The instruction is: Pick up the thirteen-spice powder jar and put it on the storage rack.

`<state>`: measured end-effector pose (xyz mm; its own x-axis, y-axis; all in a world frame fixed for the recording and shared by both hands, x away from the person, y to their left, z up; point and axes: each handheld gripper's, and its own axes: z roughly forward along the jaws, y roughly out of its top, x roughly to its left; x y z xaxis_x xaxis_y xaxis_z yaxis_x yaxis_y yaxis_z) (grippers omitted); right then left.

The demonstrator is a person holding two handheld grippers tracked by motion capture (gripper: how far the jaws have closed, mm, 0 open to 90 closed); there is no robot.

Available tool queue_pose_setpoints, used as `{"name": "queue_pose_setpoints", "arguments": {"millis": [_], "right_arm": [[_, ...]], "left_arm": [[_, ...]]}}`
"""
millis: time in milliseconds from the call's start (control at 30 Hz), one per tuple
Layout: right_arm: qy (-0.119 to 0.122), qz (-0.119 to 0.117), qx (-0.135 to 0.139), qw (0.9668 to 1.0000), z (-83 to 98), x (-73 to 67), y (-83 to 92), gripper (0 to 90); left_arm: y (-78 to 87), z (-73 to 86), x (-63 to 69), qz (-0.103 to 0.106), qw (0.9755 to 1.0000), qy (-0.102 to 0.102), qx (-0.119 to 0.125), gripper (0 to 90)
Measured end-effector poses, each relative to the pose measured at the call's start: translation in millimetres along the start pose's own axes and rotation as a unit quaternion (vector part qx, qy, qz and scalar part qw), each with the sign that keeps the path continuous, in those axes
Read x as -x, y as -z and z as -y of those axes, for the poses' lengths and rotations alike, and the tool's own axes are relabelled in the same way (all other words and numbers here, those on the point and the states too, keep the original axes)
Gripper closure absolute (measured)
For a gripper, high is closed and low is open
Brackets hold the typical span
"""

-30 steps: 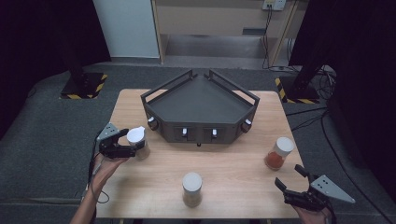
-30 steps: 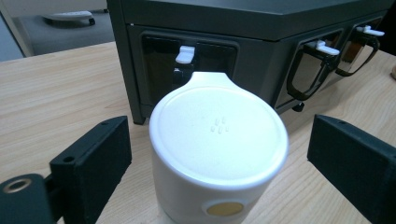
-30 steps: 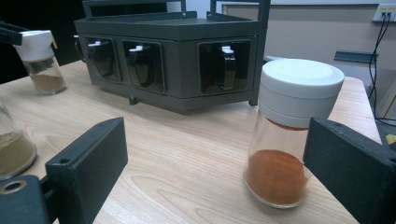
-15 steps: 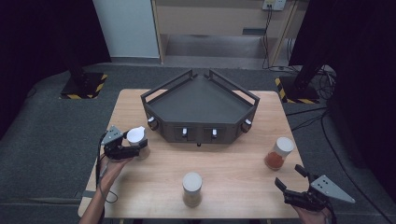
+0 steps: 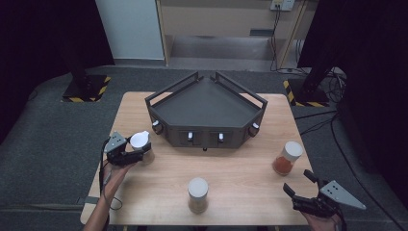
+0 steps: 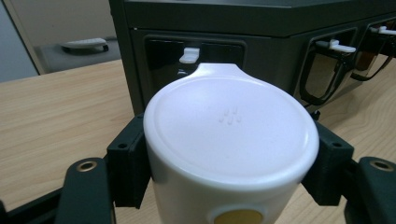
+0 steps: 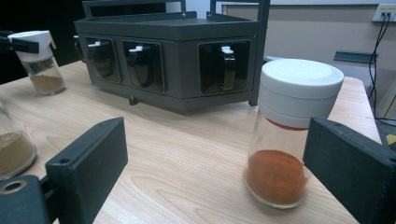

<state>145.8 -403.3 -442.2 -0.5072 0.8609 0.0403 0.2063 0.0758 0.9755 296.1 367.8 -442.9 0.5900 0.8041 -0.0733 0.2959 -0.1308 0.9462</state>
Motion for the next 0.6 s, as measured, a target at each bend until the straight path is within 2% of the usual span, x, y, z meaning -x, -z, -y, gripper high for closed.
{"name": "queue_pose_setpoints", "arguments": {"millis": [167, 300, 400, 500, 600], "right_arm": [[0.001, 0.000, 0.000, 1.0000, -0.2, -0.4, -0.1, 6.5], [0.001, 0.000, 0.000, 1.0000, -0.2, -0.3, 0.0, 6.6], [0.001, -0.001, 0.000, 1.0000, -0.2, -0.2, 0.0, 6.6], [0.001, -0.001, 0.001, 1.0000, -0.1, -0.2, 0.1, 6.6], [0.001, -0.001, 0.000, 1.0000, -0.1, -0.1, 0.0, 6.7]], "left_arm": [[-1.2, -6.9, 2.9, 0.013, 0.9998, -0.010, -0.009, 29.0], [-1.7, -14.3, 3.3, 0.036, 0.9992, -0.014, -0.010, 29.0], [-3.0, -22.1, 3.9, 0.054, 0.9984, -0.015, -0.012, 29.0], [-4.9, -32.2, 7.6, 0.071, 0.9971, -0.027, -0.013, 29.1], [-6.2, -40.0, 11.4, 0.078, 0.9962, -0.035, -0.013, 29.1]]}}
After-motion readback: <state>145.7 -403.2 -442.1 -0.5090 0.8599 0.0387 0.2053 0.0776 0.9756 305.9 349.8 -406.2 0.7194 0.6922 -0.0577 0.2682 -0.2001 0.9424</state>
